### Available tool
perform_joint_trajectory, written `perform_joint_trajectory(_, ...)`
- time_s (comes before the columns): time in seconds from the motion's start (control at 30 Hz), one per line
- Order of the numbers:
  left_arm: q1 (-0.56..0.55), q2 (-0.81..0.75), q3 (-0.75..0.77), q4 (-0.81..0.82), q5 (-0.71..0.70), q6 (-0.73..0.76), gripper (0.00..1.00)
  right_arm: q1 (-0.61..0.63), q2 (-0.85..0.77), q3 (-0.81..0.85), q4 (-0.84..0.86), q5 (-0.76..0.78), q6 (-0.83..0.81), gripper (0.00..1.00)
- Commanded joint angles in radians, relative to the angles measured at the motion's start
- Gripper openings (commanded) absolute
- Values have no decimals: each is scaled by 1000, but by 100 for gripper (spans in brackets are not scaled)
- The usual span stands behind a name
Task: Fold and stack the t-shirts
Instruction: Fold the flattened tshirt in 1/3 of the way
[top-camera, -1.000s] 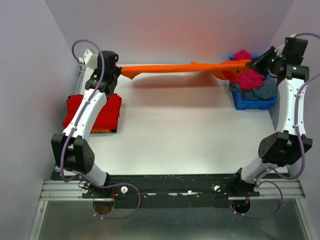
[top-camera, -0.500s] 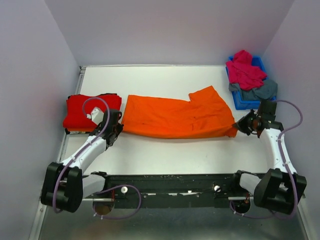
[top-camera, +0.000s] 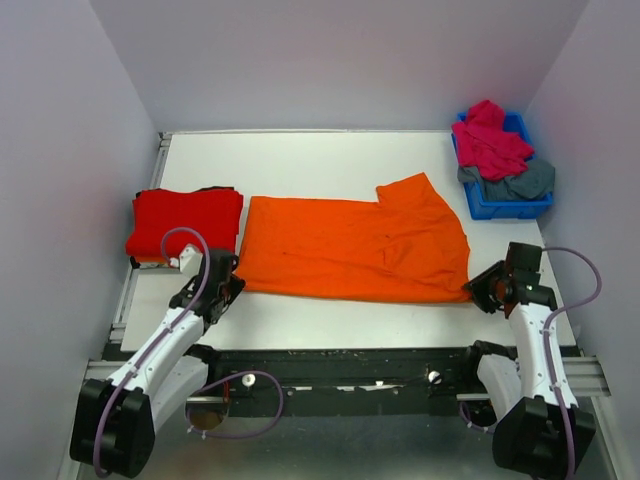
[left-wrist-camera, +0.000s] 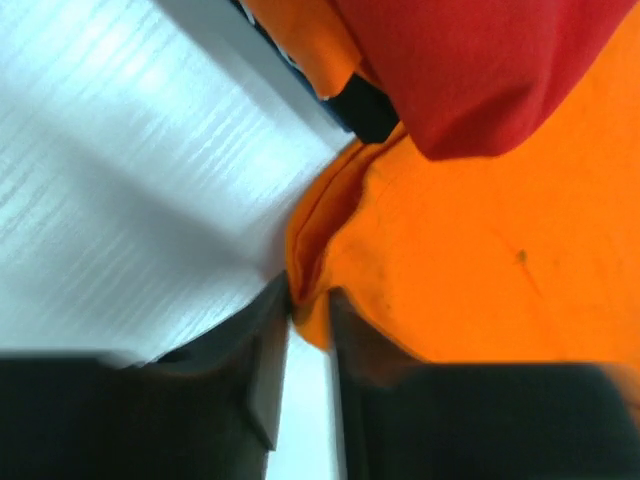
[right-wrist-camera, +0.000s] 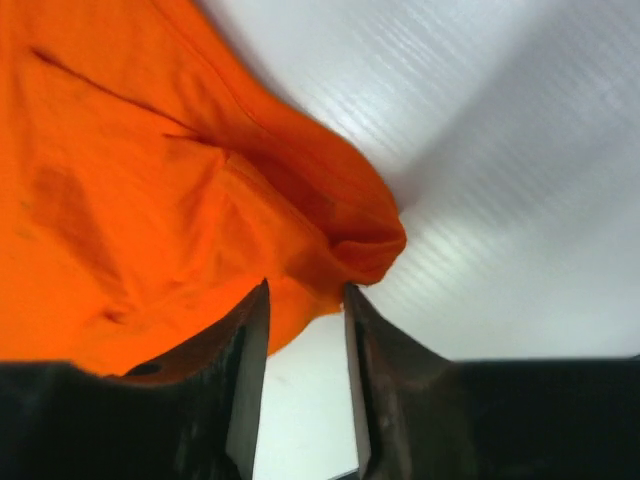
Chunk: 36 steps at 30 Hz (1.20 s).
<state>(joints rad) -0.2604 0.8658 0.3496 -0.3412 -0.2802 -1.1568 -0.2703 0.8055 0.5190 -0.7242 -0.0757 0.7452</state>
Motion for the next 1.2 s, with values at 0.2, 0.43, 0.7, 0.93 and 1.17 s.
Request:
perform_joint_trajectory(0.2,-82,-79,164,-128,-114,135,69,-4,-59,73,123,-62,-99,54)
perform_joint_trajectory(0.43,-82,56,279,154,32,439,69,49,191,254,302,-237,-253,54)
perform_joint_trajectory(0.7,-70,408,481,217,-54,480,69,181,490,488,384,-145,-291,54)
perform_joint_trajectory(0.93,7,697,675,212,6,509,65,213,710,699,367,-82,-328,47)
perform_joint_trajectory(1.17,52,930,911,114,30,522,63,252,917,884,327,-20,-339,47)
